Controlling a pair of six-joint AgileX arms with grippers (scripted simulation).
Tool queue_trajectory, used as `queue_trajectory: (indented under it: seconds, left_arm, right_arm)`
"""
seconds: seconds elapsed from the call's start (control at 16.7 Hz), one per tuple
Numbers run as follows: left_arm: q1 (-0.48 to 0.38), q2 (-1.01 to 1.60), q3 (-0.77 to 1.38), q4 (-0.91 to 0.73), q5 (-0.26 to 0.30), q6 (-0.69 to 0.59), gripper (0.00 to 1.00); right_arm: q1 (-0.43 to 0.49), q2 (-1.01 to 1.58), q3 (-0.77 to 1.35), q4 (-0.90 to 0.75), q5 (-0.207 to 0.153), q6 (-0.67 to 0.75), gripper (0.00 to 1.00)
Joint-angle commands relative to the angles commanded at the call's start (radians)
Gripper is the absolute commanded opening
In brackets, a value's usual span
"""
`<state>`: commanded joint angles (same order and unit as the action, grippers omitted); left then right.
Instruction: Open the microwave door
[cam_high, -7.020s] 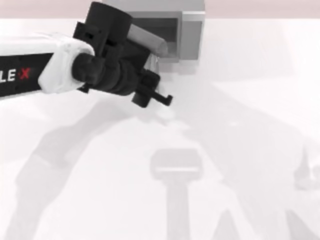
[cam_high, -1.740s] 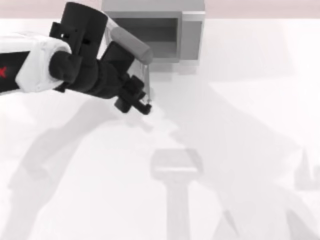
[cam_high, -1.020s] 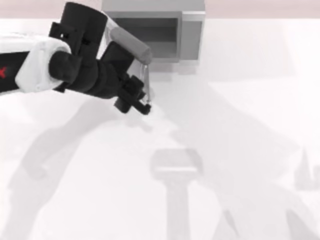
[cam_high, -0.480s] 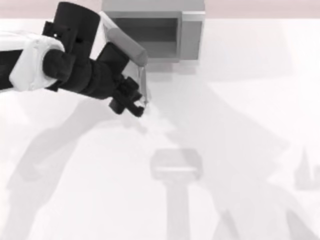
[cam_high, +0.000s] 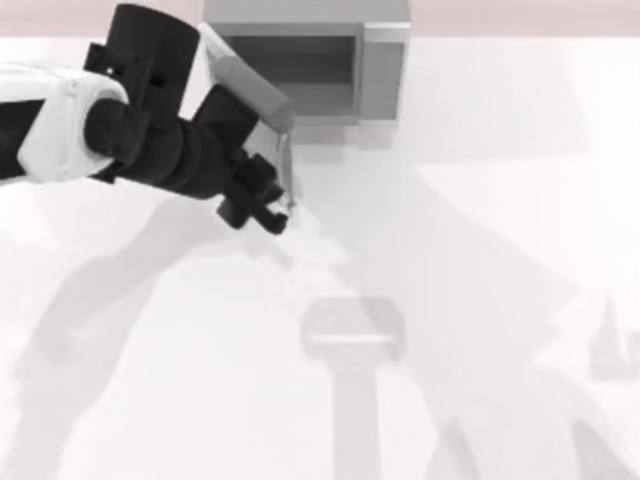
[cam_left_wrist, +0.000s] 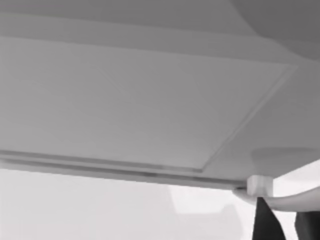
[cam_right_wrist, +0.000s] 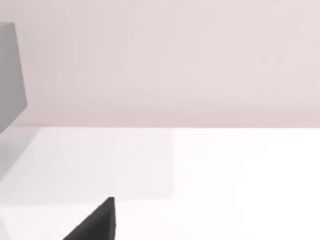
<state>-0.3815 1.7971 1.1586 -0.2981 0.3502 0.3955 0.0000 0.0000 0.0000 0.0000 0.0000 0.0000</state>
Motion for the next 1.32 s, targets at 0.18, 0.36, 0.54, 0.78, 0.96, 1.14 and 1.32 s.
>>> queue_trajectory:
  seconds: [0.18, 0.36, 0.54, 0.78, 0.96, 1.14, 1.32]
  left_arm:
    - [0.0, 0.0, 0.0, 0.0, 0.0, 0.0, 0.0]
    - [0.0, 0.0, 0.0, 0.0, 0.0, 0.0, 0.0]
    - [0.0, 0.0, 0.0, 0.0, 0.0, 0.0, 0.0]
    - [0.0, 0.0, 0.0, 0.0, 0.0, 0.0, 0.0]
    - [-0.007, 0.0, -0.004, -0.001, 0.007, -0.004, 0.0]
    - [0.005, -0.001, -0.003, -0.011, 0.02, 0.022, 0.0]
    - [0.023, -0.005, 0.0, -0.023, 0.041, 0.058, 0.0]
  right_arm:
    - [0.0, 0.0, 0.0, 0.0, 0.0, 0.0, 1.0]
    - [0.0, 0.0, 0.0, 0.0, 0.0, 0.0, 1.0]
    - [0.0, 0.0, 0.0, 0.0, 0.0, 0.0, 1.0]
    - [0.0, 0.0, 0.0, 0.0, 0.0, 0.0, 1.0]
    - [0.0, 0.0, 0.0, 0.0, 0.0, 0.0, 1.0]
    - [0.0, 0.0, 0.0, 0.0, 0.0, 0.0, 1.0]
    - [0.0, 0.0, 0.0, 0.0, 0.0, 0.0, 1.0]
